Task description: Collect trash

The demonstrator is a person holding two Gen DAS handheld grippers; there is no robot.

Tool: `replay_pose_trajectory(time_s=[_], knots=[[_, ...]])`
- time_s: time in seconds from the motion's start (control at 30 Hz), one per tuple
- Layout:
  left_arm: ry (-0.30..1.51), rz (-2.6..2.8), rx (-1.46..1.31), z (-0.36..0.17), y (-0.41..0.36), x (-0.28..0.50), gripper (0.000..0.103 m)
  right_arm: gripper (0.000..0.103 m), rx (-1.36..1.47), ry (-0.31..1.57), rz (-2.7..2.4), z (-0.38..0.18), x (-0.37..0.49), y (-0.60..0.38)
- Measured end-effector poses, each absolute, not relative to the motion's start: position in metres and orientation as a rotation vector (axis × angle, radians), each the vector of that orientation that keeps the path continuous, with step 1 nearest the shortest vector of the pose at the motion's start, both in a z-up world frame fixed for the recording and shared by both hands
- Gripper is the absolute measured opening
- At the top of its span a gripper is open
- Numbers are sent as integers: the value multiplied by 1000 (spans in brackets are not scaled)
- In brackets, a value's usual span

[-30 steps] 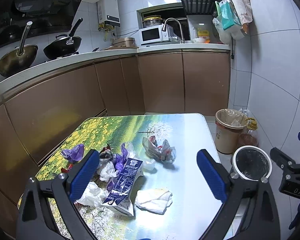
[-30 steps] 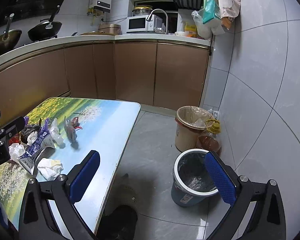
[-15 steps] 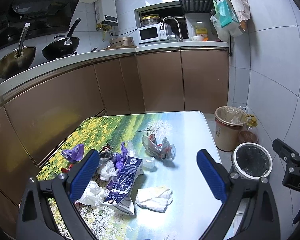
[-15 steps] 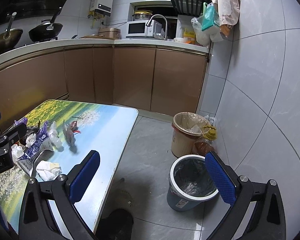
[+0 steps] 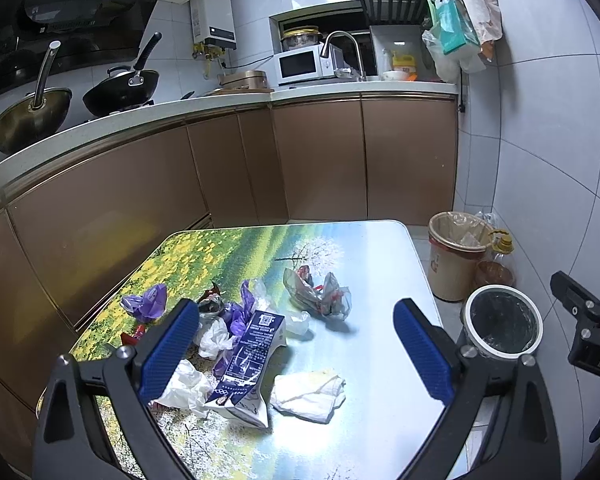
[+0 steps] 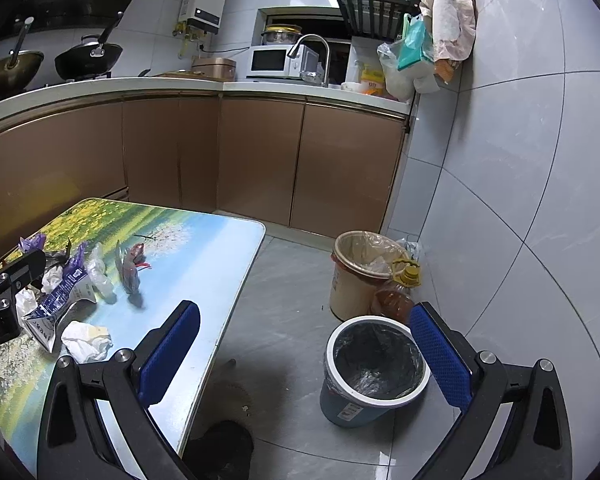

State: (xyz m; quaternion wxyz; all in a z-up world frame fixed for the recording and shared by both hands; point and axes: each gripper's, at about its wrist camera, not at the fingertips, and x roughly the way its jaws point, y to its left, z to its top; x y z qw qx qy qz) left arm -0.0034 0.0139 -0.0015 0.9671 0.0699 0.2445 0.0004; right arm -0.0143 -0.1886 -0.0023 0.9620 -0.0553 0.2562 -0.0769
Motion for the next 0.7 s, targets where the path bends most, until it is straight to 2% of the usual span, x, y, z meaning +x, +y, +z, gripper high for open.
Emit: replay_pose_trajectory(time_s=[0.7], knots=[[517, -59, 121, 2, 16, -5, 98, 103, -138, 522, -164, -1, -14, -182]])
